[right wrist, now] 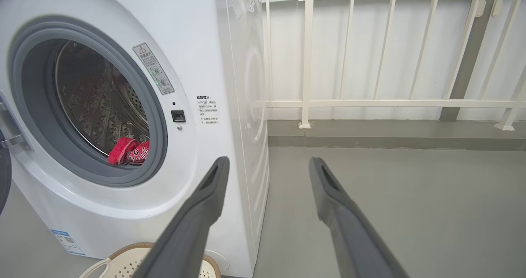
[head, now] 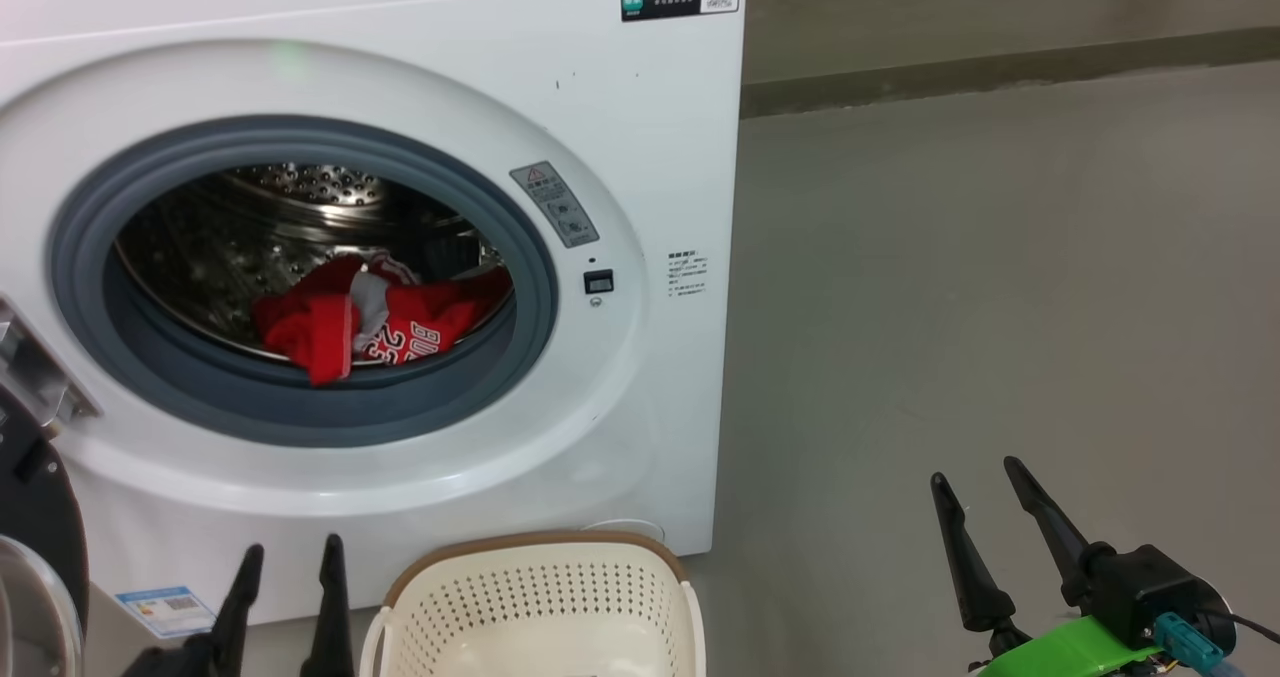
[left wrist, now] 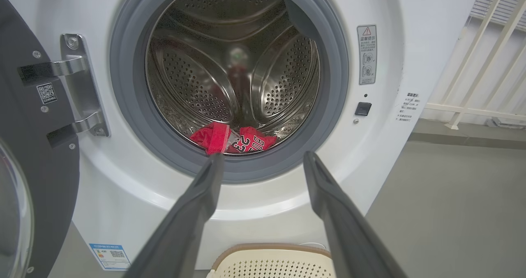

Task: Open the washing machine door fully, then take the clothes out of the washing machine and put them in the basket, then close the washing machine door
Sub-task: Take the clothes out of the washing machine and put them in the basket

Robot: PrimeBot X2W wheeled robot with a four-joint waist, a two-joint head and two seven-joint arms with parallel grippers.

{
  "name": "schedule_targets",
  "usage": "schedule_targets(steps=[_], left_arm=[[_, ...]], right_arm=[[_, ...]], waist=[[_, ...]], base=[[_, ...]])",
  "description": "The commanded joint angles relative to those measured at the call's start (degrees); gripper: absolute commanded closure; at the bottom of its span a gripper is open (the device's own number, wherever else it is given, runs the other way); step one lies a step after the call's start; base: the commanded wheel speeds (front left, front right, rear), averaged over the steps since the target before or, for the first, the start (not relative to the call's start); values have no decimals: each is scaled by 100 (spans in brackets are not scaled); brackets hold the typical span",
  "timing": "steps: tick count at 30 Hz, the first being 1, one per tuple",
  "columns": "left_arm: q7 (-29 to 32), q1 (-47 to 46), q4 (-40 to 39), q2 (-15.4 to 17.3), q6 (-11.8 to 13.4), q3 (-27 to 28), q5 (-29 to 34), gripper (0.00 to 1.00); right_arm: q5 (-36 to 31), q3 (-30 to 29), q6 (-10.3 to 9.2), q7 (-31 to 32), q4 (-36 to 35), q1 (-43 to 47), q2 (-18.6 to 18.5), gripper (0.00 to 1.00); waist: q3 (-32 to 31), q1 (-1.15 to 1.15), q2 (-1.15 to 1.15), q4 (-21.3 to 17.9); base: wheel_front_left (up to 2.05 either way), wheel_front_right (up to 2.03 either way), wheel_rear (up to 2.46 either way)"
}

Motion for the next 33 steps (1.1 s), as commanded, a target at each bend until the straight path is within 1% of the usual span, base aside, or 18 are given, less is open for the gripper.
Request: schedule_targets(steps=[1, 7, 13, 18, 33], left_arm=[[11, -349, -61, 58, 57, 182, -63, 0], [109, -757, 213, 145, 160, 181, -19, 0], [145, -1321, 667, 280, 142, 159, -18, 0], [72, -1780, 997, 357, 127, 178, -44, 0], [-111, -3551, 2187, 536, -86, 107, -38, 0]], right_arm=[[14, 102, 37, -37, -162, -280, -25, 0], [19, 147, 37, -37, -173, -364, -25, 0], [-34, 158, 37, -37, -203, -460, -25, 0], [-69, 116, 37, -37, -273, -592, -25, 0], [-54, 121, 37, -37, -446, -1181, -25, 0]], waist=[[68, 0, 0, 45], [221, 0, 0, 79], [426, 0, 0, 101], [732, 0, 0, 130], [1834, 0, 0, 149]], base=[[0, 0, 0], [0, 0, 0], [0, 0, 0], [0, 0, 0], [0, 0, 0]])
